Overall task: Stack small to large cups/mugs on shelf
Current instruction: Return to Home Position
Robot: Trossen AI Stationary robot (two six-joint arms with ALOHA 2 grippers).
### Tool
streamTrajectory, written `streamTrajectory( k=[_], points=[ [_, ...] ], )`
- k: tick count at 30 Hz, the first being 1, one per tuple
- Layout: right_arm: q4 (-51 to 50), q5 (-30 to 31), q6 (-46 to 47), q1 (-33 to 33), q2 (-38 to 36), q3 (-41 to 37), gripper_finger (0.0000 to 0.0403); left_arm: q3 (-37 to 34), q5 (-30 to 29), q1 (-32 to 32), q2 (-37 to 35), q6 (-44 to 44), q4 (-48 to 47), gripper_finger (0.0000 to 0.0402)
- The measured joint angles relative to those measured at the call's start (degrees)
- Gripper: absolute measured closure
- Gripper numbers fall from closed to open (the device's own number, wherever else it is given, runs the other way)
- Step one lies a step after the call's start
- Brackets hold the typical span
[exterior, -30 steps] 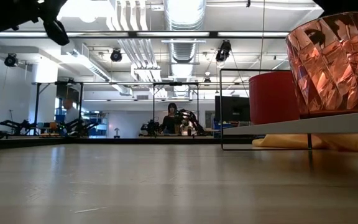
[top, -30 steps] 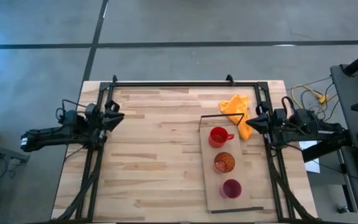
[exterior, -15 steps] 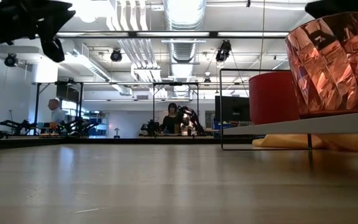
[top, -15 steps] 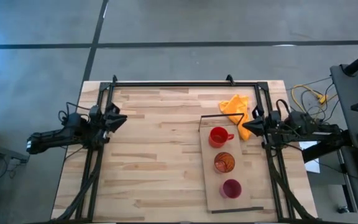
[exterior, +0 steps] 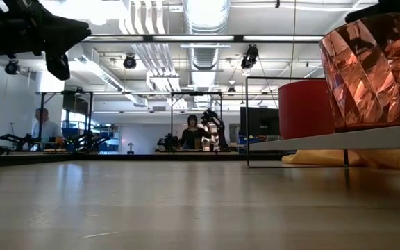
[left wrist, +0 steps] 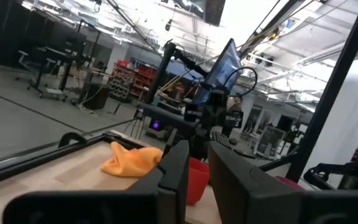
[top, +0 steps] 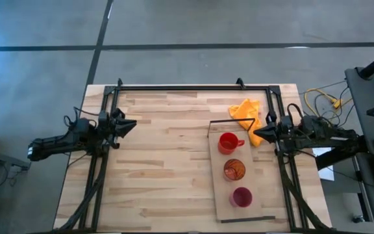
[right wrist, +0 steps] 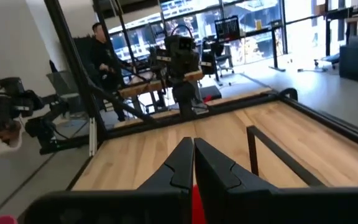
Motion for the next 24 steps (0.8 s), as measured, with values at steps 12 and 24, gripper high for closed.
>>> streamTrajectory(
  k=[12,24],
  points=[
    [10.45,3.03,0.89,-0.02,0.00,-8.21,0.0394,-1.03,-0.30,0.00,0.00,-0.08,0.32,0.0400],
    [12.13,3.03,3.83,-0.02,0.00,-11.35,0.0394,-5.66,-1.89,0.00,0.00,-3.08,2.93,0.0398]
  ],
)
